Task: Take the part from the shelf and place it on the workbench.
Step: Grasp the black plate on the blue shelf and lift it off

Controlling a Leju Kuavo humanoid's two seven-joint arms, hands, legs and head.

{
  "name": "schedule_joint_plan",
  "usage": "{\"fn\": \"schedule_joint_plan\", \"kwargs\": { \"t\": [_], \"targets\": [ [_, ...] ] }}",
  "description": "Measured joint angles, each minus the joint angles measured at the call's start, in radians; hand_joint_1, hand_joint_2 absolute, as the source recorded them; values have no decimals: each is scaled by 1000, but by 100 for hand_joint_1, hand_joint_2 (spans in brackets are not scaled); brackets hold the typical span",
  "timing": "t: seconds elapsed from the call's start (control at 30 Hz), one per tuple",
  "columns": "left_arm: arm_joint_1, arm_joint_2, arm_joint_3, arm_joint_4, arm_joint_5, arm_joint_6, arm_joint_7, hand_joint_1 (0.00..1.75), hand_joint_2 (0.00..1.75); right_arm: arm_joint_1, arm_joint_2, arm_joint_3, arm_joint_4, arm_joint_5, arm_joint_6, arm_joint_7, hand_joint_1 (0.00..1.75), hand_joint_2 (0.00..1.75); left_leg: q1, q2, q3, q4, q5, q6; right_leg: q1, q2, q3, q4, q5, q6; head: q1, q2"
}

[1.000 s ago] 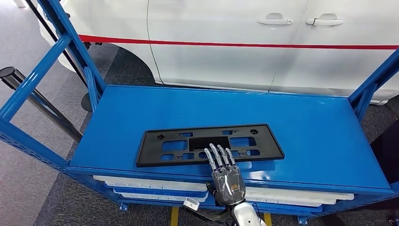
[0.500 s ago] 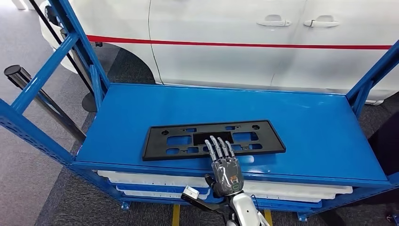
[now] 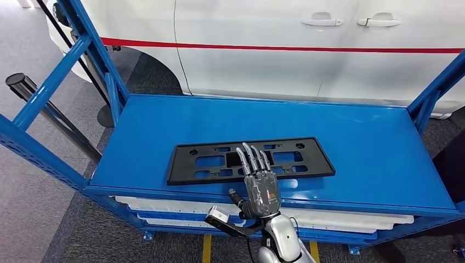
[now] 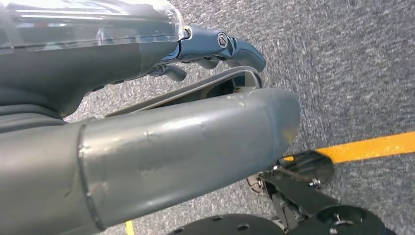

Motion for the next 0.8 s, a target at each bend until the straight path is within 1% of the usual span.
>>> {"fn": "schedule_joint_plan", "kwargs": {
  "t": [0.03,0.07,0.1,0.17,0.2,0.23,0.27,0.3,0.33,0.37,0.4,0.43,0.47,0.53,0.57,0.6,0.63,0.67,0.7,0.73,0.77,0.8],
  "targets": [
    [0,0,3,0,-1,0,0,0,0,0,0,2,-6,-4,0,-1,0,175,1,0,0,2,-4,-6,-2,0,3,-6,2,-6,0,0],
    [-1,1,4,0,-3,0,0,0,0,-1,0,4,-11,-6,0,-1,0,175,2,1,-5,17,-16,-11,-5,-1,7,-13,5,-13,0,0],
    [-1,1,6,0,-6,-1,0,0,0,-2,0,5,-14,-8,0,-2,0,175,3,1,-21,51,-38,-16,-8,-2,10,-19,7,-18,0,0],
    [-1,2,6,0,-13,-1,0,0,0,-4,-2,7,-13,-8,0,0,0,175,6,1,-83,177,-99,-24,-7,-5,13,-21,7,-25,0,0],
    [0,2,6,0,-16,-1,0,0,0,-4,-4,7,-11,-5,-1,2,0,175,6,1,-116,239,-119,-27,-6,-6,12,-20,6,-26,0,0],
    [1,2,6,0,-19,-1,0,0,0,-4,-7,7,-7,-1,-1,5,0,175,6,1,-135,273,-122,-28,-5,-6,12,-19,5,-27,0,0],
    [1,3,6,0,-22,-2,1,0,0,-4,-10,7,-4,4,0,9,0,175,6,1,-135,266,-104,-28,-5,-6,12,-17,4,-27,0,0],
    [2,4,6,0,-26,-2,1,0,0,-5,-12,7,1,13,0,15,0,175,6,1,-116,223,-70,-26,-4,-4,13,-14,2,-26,0,0],
    [1,6,7,0,-31,-2,1,0,0,-6,-14,7,7,27,0,23,0,175,6,1,-85,154,-32,-23,-4,-3,14,-12,-1,-24,0,0],
    [0,7,7,0,-36,-2,2,0,0,-10,-15,7,17,47,1,33,0,175,4,1,-55,86,-5,-18,-3,-2,14,-9,-3,-21,0,0],
    [-2,8,7,0,-42,-3,2,0,0,-14,-17,7,29,69,1,45,0,175,2,1,-33,38,11,-13,-1,-2,13,-7,-5,-16,0,0],
    [-4,8,7,0,-47,-3,2,0,0,-20,-19,7,45,94,1,57,0,175,0,1,-22,12,15,-8,0,-1,12,-6,-5,-11,0,0],
    [-5,9,7,0,-52,-4,2,0,0,-26,-22,7,61,116,1,67,0,175,-3,0,-21,6,13,-3,1,-1,11,-6,-5,-6,0,0],
    [-6,9,7,0,-60,-4,2,0,0,-37,-27,6,94,146,0,81,0,175,0,-1,-19,0,19,9,1,-1,12,-7,-5,5,0,0],
    [-6,9,7,0,-62,-4,2,0,0,-42,-29,5,107,155,0,85,0,175,3,0,-17,-5,23,16,0,-1,9,3,-14,10,0,0],
    [-6,9,7,0,-64,-4,1,0,0,-47,-32,5,119,161,0,88,0,175,6,1,-16,-10,26,23,0,-1,-3,32,-35,14,0,0],
    [-6,9,7,0,-65,-5,1,0,0,-51,-35,4,130,166,1,90,0,175,6,2,-16,-12,28,27,-2,-1,-26,83,-66,17,0,0],
    [-6,10,8,0,-68,-5,0,0,0,-54,-38,4,140,171,4,93,0,175,6,2,-17,-12,28,30,-3,-1,-58,150,-100,20,0,0],
    [-7,10,9,0,-69,-5,1,0,0,-55,-42,4,151,174,7,95,0,175,6,3,-18,-12,28,31,-5,-1,-89,215,-127,23,0,0],
    [-7,10,10,0,-70,-5,1,0,0,-56,-44,4,159,177,11,98,0,175,5,2,-17,-11,27,31,-6,-1,-110,258,-137,24,0,0],
    [-7,10,11,0,-71,-5,2,0,0,-57,-45,4,167,179,13,100,0,175,5,2,-16,-11,27,31,-7,-1,-114,265,-127,25,0,0],
    [-7,10,12,0,-72,-5,4,0,0,-58,-46,4,172,179,15,102,0,175,6,2,-13,-10,25,29,-9,-1,-98,230,-98,25,0,0]
  ]
}}
